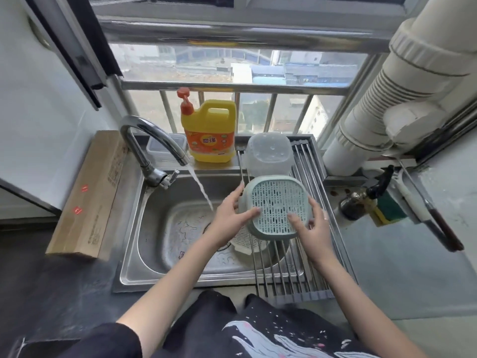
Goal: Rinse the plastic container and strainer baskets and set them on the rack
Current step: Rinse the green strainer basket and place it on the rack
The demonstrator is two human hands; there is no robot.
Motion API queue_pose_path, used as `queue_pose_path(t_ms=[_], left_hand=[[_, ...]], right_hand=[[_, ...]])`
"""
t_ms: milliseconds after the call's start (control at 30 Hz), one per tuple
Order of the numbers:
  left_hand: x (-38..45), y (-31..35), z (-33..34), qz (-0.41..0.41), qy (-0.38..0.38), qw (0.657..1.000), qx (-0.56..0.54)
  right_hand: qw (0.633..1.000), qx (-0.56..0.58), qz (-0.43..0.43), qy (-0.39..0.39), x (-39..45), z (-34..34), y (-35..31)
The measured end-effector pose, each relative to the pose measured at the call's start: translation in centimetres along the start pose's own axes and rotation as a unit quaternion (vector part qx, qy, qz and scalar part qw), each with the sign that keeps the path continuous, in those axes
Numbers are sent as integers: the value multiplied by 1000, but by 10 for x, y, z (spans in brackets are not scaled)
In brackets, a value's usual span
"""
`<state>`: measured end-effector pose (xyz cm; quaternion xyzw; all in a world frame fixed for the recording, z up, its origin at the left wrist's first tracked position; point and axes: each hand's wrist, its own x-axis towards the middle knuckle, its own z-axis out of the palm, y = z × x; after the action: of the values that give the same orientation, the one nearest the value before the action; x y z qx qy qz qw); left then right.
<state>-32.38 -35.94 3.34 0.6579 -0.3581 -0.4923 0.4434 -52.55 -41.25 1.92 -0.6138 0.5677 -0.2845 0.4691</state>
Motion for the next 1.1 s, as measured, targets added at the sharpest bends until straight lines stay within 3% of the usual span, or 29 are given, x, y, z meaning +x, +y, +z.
queue_pose_path(t_ms=[167,333,500,633,733,867,933,1033,1100], left_hand=[[28,6,26,-36,52,997,38],[54,7,38,-39,37,996,73],[65,6,46,22,87,993,72],[66,-9,47,39,82,995,36],[65,-11,48,76,74,990,96],[58,-9,54,180,146,955,187],[51,-6,54,275,205,914,218],[54,-9,53,398,200,850,281],[56,-8,55,411,181,843,295]], right_hand=[[999,-6,39,9,27,-11,7],[996,-43,51,-62,65,-13,-1],[999,-7,-34,-10,81,-9,-4],[996,21,-89,-15,85,-9,6],[995,14,-101,-8,86,-10,7],[976,-29,-210,40,83,-14,9],[962,-41,-261,62,83,-19,12],[978,25,-193,71,78,-25,0],[984,42,-162,66,74,-26,-8]])
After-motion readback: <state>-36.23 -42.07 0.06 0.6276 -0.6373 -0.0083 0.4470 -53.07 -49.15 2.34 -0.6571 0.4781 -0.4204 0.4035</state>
